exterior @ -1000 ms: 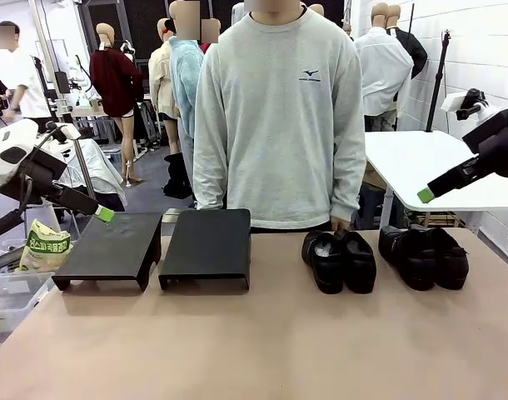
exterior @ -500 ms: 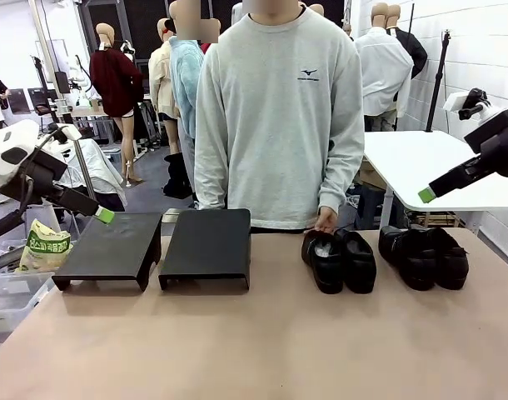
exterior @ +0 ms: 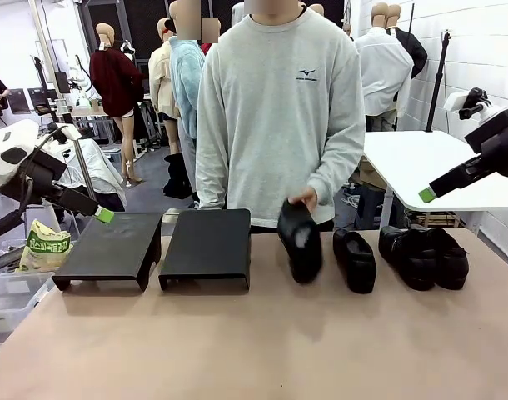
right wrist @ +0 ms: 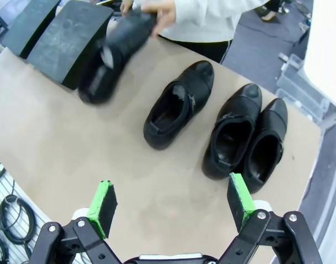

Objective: Organize the shoes by placing them on the stand.
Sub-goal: Pick up one Shoe and place it in the middle of the table.

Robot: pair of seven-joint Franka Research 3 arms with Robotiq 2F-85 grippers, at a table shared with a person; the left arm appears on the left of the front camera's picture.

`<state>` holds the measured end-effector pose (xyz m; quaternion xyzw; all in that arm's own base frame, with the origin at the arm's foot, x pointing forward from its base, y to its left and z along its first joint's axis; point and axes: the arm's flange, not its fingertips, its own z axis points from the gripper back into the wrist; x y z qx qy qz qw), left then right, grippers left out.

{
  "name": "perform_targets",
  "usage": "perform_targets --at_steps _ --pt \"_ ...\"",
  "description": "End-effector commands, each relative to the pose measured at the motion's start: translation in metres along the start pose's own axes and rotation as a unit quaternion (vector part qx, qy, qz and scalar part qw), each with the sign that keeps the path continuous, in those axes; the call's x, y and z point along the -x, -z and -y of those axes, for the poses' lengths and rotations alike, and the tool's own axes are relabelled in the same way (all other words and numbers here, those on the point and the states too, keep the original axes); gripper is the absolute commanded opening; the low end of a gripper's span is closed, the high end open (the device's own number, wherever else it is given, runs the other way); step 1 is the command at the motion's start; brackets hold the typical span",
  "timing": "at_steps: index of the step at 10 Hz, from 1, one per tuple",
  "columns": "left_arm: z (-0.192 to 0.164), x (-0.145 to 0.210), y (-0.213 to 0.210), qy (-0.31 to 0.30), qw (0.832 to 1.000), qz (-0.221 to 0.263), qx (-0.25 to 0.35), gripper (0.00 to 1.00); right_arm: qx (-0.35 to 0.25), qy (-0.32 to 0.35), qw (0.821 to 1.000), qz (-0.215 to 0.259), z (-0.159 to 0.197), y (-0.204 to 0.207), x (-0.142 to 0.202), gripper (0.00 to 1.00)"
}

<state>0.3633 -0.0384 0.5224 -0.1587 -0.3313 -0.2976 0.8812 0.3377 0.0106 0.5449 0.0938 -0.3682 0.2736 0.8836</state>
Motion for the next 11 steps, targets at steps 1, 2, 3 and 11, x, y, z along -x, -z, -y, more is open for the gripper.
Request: perform_targets --at_steps 1,2,3,11 --pt "-0.0010 -0.0001 -0.0001 -0.002 1.000 0.004 0.004 1.00 -0.001 0.005 1.000 -0.002 -0.0008 0.0014 -0.0002 1.00" --pt "-0.0010 -0.0001 -0.0001 -0.002 1.000 0.004 0.004 1.00 -0.001 0.005 1.000 -0.002 -0.0008 0.0014 -0.0002 1.00" --pt "-0.0010 -0.0001 -0.0001 -0.002 1.000 0.004 0.004 1.00 -0.001 0.005 1.000 -0.002 -0.0008 0.0014 -0.0002 1.00" --pt "-0.0010 -0.0001 -0.0001 -0.002 1.000 0.004 0.004 1.00 -0.001 0.005 1.000 -0.002 -0.0008 0.0014 -0.0002 1.00"
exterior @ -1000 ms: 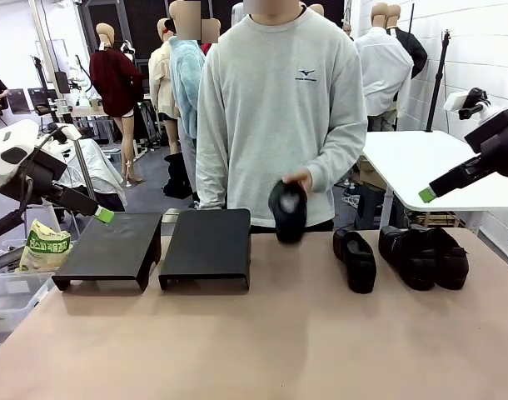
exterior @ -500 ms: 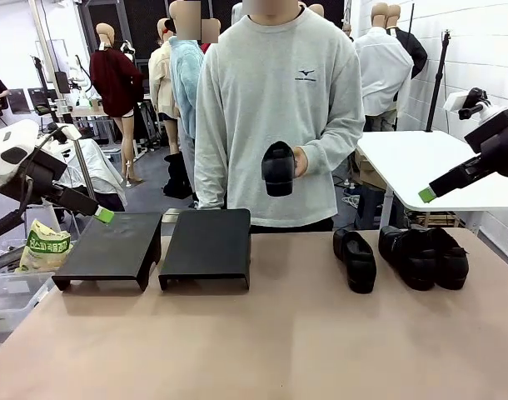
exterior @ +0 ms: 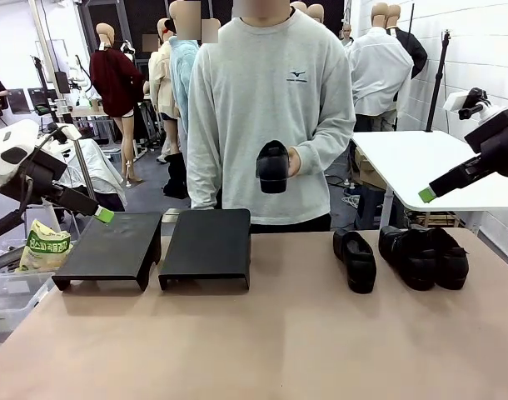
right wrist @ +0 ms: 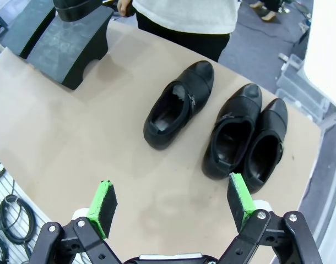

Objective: Organize the shoes by placing them on the stand.
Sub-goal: Pick up one Shoe and place it in the middle of the table.

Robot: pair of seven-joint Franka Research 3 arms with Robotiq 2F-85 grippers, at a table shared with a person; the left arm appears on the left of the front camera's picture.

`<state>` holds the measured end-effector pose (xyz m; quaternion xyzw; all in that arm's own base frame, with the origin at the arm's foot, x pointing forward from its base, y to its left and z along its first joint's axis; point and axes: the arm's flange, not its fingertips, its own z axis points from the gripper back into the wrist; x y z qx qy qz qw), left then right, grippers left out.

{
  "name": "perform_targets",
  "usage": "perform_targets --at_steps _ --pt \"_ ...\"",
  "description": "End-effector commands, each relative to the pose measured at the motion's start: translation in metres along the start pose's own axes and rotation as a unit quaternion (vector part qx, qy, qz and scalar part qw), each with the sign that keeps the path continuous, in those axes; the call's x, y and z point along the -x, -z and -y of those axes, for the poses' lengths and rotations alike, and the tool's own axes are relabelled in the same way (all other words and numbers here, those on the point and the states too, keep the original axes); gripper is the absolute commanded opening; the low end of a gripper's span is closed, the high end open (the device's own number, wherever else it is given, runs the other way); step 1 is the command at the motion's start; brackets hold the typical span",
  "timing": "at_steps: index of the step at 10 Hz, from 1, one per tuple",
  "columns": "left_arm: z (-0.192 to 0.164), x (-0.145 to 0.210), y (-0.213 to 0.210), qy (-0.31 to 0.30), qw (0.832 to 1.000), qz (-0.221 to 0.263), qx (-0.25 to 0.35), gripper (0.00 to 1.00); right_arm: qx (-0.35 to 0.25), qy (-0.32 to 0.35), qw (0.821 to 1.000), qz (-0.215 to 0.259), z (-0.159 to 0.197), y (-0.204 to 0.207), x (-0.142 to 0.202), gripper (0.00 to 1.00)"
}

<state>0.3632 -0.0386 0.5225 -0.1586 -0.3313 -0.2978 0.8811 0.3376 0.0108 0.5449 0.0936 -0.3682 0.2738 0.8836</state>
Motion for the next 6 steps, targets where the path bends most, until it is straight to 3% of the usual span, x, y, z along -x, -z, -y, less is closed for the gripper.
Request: perform_targets --at_steps 1,6 --pt "-0.0012 0.0000 -0.0001 -0.002 1.000 0.004 0.004 1.00 -0.001 0.006 1.000 -0.002 -0.0007 0.0014 -0.0001 1.00" --pt "-0.0012 0.0000 -0.0001 -0.002 1.000 0.004 0.004 1.00 -0.001 0.006 1.000 -0.002 -0.0007 0.0014 -0.0001 1.00"
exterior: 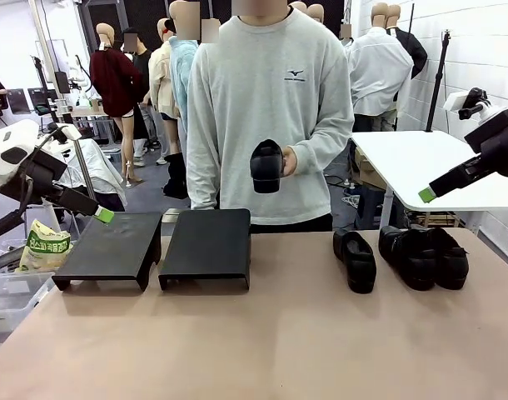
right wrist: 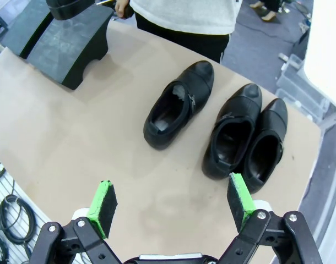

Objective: Organize the shoes by placing them on the stand.
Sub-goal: Pick up one Shoe and place it in the middle of the table.

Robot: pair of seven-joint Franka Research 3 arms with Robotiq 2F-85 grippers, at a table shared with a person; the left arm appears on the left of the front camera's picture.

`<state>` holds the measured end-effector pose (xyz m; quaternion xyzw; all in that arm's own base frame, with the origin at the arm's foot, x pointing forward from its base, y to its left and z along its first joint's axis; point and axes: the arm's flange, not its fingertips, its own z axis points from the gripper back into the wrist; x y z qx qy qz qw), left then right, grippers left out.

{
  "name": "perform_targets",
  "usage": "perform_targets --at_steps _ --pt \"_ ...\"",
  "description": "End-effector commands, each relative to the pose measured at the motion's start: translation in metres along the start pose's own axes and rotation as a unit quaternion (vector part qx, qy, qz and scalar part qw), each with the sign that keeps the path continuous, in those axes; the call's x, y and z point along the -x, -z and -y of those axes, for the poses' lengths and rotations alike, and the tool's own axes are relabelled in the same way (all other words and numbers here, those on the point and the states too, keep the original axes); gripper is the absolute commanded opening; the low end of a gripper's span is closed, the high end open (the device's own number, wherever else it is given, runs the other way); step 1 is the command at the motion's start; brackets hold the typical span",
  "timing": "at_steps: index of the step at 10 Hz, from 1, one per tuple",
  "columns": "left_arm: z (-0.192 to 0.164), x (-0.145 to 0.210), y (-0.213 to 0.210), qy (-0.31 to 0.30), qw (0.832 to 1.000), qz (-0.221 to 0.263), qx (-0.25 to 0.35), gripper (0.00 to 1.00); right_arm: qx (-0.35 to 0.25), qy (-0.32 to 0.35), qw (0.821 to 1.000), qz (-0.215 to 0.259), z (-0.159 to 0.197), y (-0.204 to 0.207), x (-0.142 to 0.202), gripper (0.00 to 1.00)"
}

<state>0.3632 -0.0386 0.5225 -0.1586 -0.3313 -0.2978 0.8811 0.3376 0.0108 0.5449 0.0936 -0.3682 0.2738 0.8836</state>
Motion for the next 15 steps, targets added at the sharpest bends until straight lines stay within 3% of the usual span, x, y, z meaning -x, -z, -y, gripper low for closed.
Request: perform_targets --at_steps 1,15 --pt "-0.0013 0.0000 -0.0001 -0.002 1.000 0.004 0.004 1.00 -0.001 0.006 1.000 -0.002 -0.0007 0.0014 -0.0001 1.00" --pt "-0.0013 0.0000 -0.0001 -0.002 1.000 0.004 0.004 1.00 -0.001 0.006 1.000 -0.002 -0.0007 0.0014 -0.0001 1.00"
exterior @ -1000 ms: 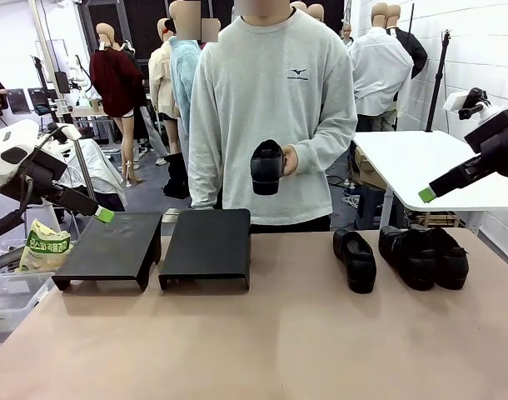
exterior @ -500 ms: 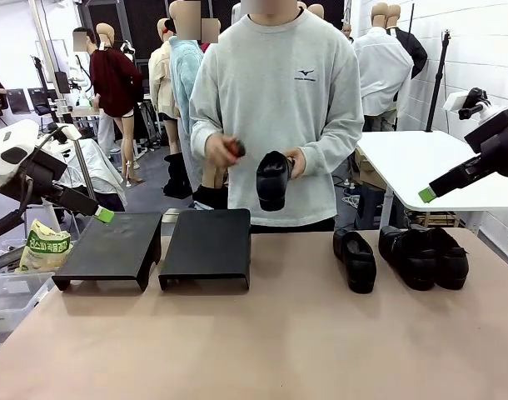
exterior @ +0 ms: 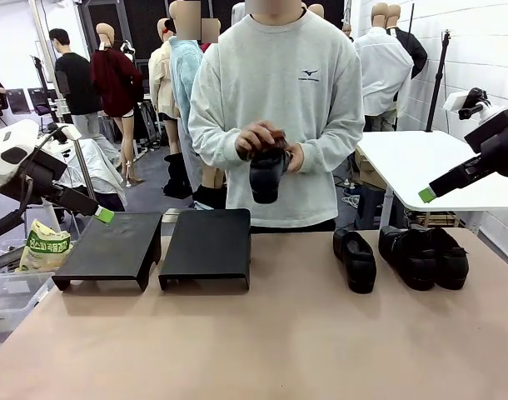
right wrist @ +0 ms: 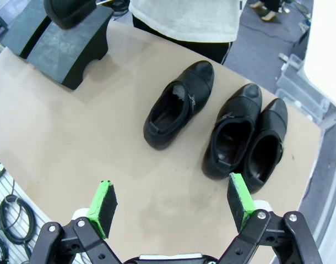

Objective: Organize the shoes by placing them on the stand.
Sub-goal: Pick up one Shoe and place it in the middle of the table.

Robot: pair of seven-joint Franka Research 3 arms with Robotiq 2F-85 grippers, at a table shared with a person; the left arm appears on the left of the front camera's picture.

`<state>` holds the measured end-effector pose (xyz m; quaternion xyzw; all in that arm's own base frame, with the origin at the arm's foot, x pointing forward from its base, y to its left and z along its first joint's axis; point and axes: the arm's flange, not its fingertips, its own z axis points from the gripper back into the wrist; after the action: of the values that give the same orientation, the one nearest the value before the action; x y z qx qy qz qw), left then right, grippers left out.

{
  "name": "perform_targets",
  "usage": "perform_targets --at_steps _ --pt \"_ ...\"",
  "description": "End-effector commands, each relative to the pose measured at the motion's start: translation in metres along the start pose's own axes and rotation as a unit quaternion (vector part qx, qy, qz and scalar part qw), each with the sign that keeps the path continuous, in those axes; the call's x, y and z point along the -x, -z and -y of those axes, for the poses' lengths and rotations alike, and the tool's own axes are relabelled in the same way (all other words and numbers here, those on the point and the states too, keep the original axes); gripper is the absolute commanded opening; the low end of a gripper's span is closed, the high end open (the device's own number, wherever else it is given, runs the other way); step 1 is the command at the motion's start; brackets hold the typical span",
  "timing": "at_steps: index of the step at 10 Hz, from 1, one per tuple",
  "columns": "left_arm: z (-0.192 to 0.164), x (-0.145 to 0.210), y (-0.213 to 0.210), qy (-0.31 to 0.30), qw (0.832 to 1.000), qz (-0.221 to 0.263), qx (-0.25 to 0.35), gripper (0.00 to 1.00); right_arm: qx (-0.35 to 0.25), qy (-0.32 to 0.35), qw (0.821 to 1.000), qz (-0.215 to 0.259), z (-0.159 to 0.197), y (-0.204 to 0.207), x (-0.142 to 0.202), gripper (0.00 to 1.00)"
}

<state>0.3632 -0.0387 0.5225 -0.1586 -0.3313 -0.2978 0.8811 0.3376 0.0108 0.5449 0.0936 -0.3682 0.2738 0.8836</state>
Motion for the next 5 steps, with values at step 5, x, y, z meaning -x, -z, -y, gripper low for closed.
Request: perform_targets --at_steps 5 --pt "-0.0013 0.0001 -0.0001 -0.002 1.000 0.004 0.004 1.00 -0.001 0.006 1.000 -0.002 -0.0006 0.0014 -0.0001 1.00"
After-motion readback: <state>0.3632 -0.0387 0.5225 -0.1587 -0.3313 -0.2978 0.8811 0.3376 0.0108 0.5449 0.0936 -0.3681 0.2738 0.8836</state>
